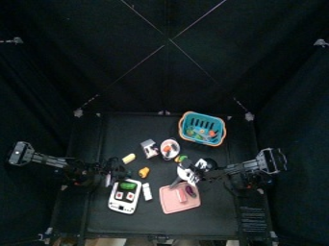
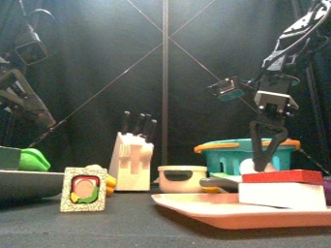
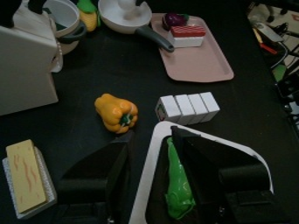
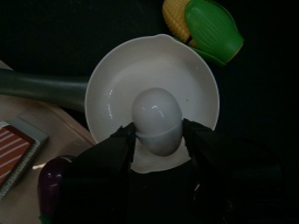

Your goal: Place egg on plate

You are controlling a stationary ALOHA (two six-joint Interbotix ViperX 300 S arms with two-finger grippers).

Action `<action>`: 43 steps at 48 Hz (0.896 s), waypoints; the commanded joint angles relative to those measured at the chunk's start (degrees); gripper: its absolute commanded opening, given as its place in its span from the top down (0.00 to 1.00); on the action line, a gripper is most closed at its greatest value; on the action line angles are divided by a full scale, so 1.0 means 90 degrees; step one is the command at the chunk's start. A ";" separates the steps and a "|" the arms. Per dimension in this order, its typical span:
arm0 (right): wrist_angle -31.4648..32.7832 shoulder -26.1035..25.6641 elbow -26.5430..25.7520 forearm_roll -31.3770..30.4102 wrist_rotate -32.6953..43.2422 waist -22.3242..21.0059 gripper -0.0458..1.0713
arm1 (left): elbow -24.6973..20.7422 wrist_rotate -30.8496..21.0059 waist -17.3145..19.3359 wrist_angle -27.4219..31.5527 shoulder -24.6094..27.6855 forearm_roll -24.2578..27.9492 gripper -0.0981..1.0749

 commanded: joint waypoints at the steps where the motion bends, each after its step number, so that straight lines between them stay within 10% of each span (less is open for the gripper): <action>1: 0.0000 -0.0195 -0.0186 0.0088 0.0029 0.0010 0.34 | -0.0068 -0.0010 0.0010 -0.0059 0.0010 -0.0010 0.24; 22: -0.0322 -0.0254 -0.0918 0.1260 0.0889 0.0361 0.34 | -0.0088 -0.0010 0.0000 -0.0049 0.0010 -0.0010 0.24; 43: -0.0049 0.0410 -0.1260 -0.1133 0.5771 0.1689 0.34 | -0.0186 0.0010 0.0000 -0.0039 0.0010 0.0234 0.24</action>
